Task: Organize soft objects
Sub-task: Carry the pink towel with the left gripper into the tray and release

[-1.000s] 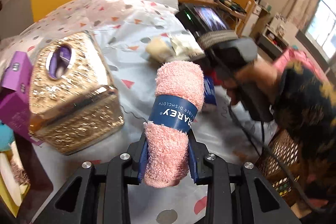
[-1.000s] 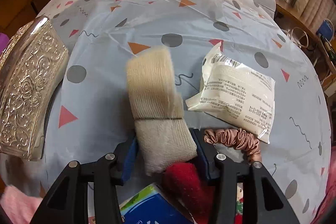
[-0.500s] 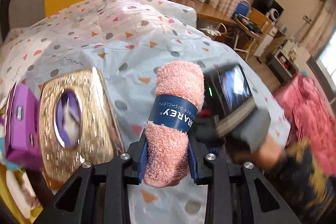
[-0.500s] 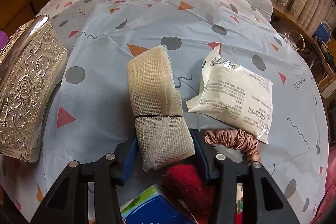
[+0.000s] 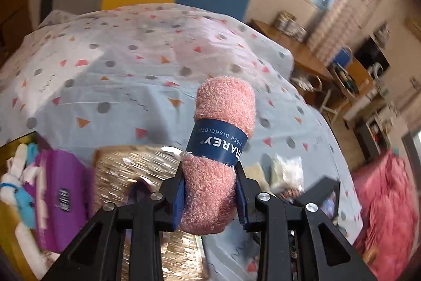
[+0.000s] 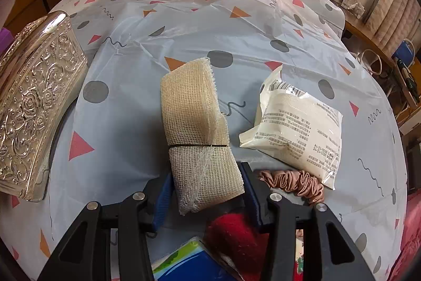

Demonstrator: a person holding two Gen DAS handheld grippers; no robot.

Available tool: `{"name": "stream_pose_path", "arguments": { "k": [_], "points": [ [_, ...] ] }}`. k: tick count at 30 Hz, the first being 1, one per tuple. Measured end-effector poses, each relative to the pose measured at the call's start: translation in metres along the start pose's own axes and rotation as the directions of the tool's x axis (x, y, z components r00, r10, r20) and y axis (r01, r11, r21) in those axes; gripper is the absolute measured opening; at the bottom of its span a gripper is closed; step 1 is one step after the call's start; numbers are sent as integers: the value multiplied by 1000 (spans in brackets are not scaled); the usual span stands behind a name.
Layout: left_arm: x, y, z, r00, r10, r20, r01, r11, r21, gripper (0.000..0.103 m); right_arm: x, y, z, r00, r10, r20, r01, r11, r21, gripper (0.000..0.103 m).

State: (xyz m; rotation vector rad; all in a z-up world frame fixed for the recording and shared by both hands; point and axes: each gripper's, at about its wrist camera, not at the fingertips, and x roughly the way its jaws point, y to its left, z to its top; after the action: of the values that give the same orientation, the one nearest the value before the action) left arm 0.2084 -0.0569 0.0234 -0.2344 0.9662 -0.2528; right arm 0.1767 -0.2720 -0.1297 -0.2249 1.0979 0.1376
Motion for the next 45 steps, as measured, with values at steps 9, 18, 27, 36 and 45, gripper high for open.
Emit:
{"name": "stream_pose_path", "arguments": {
  "k": [9,18,27,36,45],
  "points": [
    [-58,82,26,986,100,135,-85,990,-112,33,-1,4,0,1000,-9,9,9,1000,-15,48],
    [-103,197,-13,960,233,153,-183,941,-283,33,-1,4,-1,1000,-9,13,9,1000,-7,48],
    [-102,285,-89,957,286,51,-232,856,-461,33,-2,5,-2,999,-19,29,20,1000,-13,48],
    [-79,328,-125,953,299,-44,-267,765,-585,39,-2,6,-4,999,-22,34,22,1000,-9,48],
    [-80,299,-136,918,397,0,-361,834,-417,44,-1,7,-3,999,-28,26,28,1000,0,48]
  ]
}}
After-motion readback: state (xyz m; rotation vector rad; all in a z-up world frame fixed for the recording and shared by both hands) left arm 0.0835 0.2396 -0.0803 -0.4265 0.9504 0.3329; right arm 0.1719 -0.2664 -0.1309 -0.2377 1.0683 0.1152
